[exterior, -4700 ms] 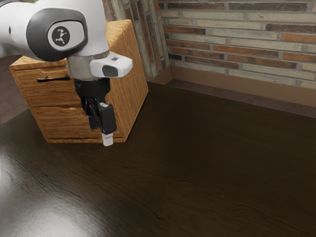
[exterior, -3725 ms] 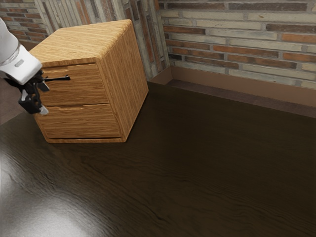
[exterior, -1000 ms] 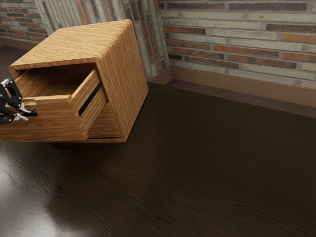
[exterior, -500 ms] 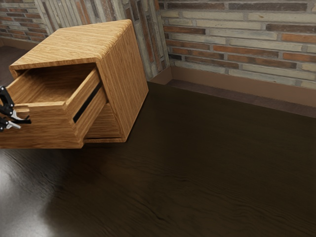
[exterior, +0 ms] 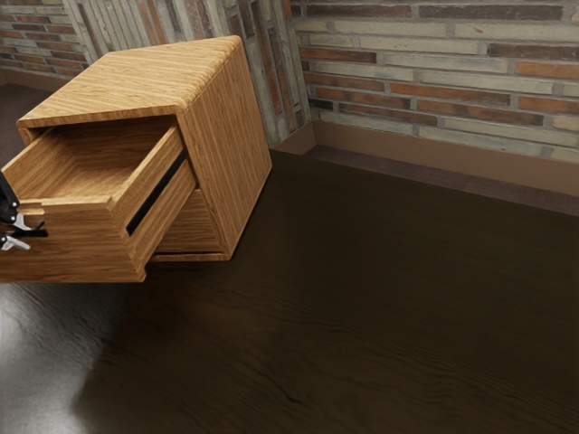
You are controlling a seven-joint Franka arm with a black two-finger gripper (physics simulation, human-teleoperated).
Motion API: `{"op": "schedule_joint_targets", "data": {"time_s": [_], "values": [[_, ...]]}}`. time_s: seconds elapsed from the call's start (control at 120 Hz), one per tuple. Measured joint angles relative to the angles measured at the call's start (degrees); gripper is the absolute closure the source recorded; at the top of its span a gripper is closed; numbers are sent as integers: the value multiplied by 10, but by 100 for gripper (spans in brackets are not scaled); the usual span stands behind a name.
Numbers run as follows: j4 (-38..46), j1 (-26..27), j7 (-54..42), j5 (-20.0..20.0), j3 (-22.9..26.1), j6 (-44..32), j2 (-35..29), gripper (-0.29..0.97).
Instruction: Pull the drawer handle with one arm to open the drawer
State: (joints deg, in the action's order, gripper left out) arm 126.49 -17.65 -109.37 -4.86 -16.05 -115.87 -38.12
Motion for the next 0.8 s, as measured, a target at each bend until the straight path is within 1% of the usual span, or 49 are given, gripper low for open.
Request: {"op": "schedule_joint_targets", "data": {"time_s": [0.133, 0.292, 0.392, 0.5, 0.575, 0.617, 0.675, 0.725, 0.8], "values": [[-1, -4, 3, 0, 2, 11, -5, 60], [-15, -11, 8, 0, 9, 40, -17, 55], [-64, -13, 11, -2, 30, 83, -20, 52], [-149, -13, 19, -3, 61, 141, -4, 50], [-233, -10, 26, -2, 87, 185, 51, 49], [-291, 1, 31, -1, 93, 210, 97, 48], [-351, 17, 38, -1, 96, 241, 156, 45], [-404, 39, 47, 0, 93, 266, 210, 37], [-478, 76, 68, 17, 89, 308, 289, 26]]}}
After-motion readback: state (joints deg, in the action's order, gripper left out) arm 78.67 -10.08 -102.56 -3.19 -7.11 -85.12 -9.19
